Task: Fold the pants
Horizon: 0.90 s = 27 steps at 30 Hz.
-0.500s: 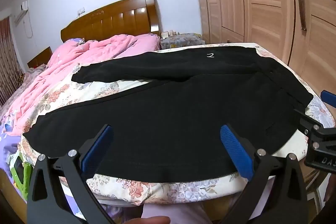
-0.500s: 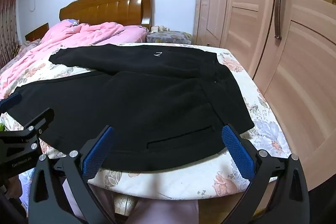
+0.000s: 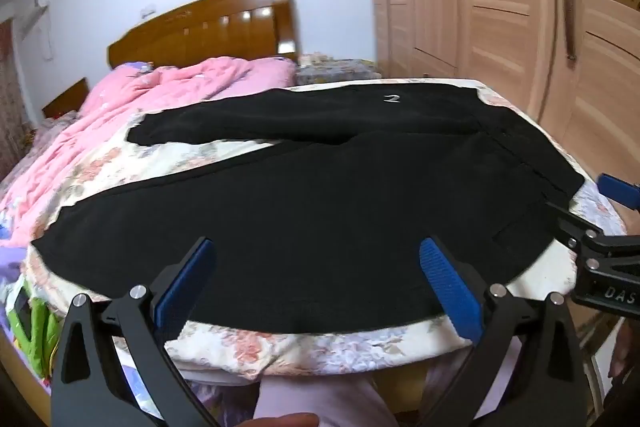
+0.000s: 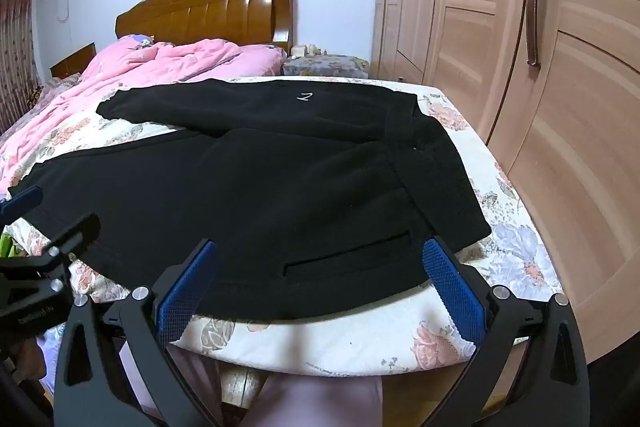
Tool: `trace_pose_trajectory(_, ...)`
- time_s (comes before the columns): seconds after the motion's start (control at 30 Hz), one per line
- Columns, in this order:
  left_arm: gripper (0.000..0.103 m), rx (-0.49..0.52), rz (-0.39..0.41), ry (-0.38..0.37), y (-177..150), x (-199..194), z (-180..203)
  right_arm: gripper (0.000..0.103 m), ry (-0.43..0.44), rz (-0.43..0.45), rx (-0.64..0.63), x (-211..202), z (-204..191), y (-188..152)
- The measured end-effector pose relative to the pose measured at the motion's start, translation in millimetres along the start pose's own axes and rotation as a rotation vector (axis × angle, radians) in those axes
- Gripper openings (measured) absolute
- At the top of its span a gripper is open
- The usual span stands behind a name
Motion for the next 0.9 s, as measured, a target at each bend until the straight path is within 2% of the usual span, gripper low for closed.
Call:
trace_pose_trajectory(0.13,0.101,-0.039,0.016,0.010,-0.6,-4.7,-10.0,0.099,0.004,0.001,0.004,1.4,0.7,0.1)
trace_pose_trajectory(0.33,0.101,-0.082,-0.073,-0.045,-8.7,10.4,-20.9,0.099,0.010,0.007,0.013,0.3,3.5,-1.5)
trace_pose_trajectory(0.43,0.101,-0.105,-0.092,-0.067,-13.3,11.4,-24.0,0.099,0.008,0.009,0.017,-0.8,4.1,-1.5)
trace_pose_trajectory(0.57,0.101,-0.130,-0.079,-0.036,-17.0,8.6,-32.1,0.099,0.007,0.013,0.019,-2.9,4.5,-0.2)
trace_pose_trajectory(0.73,0.101,-0.170,-0.056,-0.047,-18.5,2.7,-34.8,0.099,0.007,0.010,0.013,-2.8,5.0,1.0)
trace_pose_trajectory(0.9,0.101,-0.164,-0.049,-0.001,-22.2,-2.7,-34.0,0.099,0.009,0.014,0.017,-4.9,6.3,1.9)
Point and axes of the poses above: each gripper's, at about its wrist camera, not at the fingertips, and x roughly the way its jaws point, z to its right, y to its top, the point moved 6 cm from there along x, roughly the way its jaws point, and after that the axes turned 7 degrees about -x, right-handed, at the moved point
